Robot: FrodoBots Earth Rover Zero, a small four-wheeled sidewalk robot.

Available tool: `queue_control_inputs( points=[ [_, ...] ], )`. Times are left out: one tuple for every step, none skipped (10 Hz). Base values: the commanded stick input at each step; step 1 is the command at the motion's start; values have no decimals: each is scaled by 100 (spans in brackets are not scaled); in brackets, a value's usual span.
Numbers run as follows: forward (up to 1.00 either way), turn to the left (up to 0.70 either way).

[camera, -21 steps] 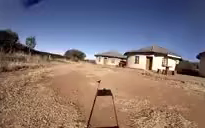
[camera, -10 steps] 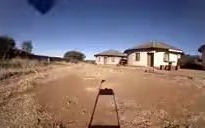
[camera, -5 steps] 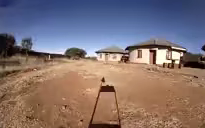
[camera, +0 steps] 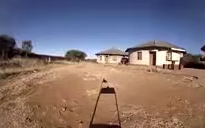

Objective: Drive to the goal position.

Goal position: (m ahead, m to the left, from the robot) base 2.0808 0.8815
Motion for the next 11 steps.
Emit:
queue_control_inputs(
  points=[
    [50, 0],
    [50, 0],
    [50, 0],
    [50, 0],
    [50, 0],
    [50, 0],
    [50, 0],
    [50, 0],
    [50, 0],
    [50, 0],
    [50, 0]
  ],
)
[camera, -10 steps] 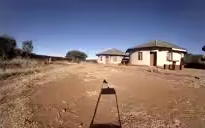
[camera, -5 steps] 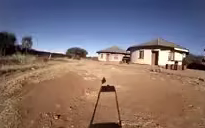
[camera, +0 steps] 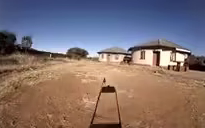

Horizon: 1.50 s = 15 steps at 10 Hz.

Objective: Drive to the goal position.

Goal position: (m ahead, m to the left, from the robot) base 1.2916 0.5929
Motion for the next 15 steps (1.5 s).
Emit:
queue_control_inputs(
  points=[
    [50, 0],
    [50, 0],
    [50, 0],
    [50, 0],
    [50, 0],
    [50, 0],
    [50, 0],
    [50, 0],
    [50, 0],
    [50, 0],
    [50, 0],
    [50, 0],
    [50, 0],
    [50, 0],
    [50, 0]
  ],
)
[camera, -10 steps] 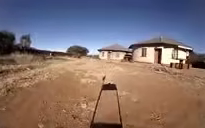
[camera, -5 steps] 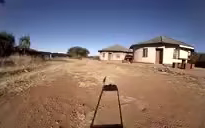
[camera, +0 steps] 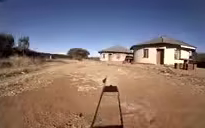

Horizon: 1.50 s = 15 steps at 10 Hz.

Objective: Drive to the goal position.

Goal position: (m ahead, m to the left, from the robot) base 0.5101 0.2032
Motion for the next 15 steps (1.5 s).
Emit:
queue_control_inputs(
  points=[
    [50, 0],
    [50, 0],
    [50, 0],
    [50, 0],
    [50, 0],
    [50, 0],
    [50, 0],
    [50, 0],
    [50, 0],
    [50, 0],
    [50, 0],
    [50, 0],
    [50, 0],
    [50, 0],
    [50, 0]
  ],
)
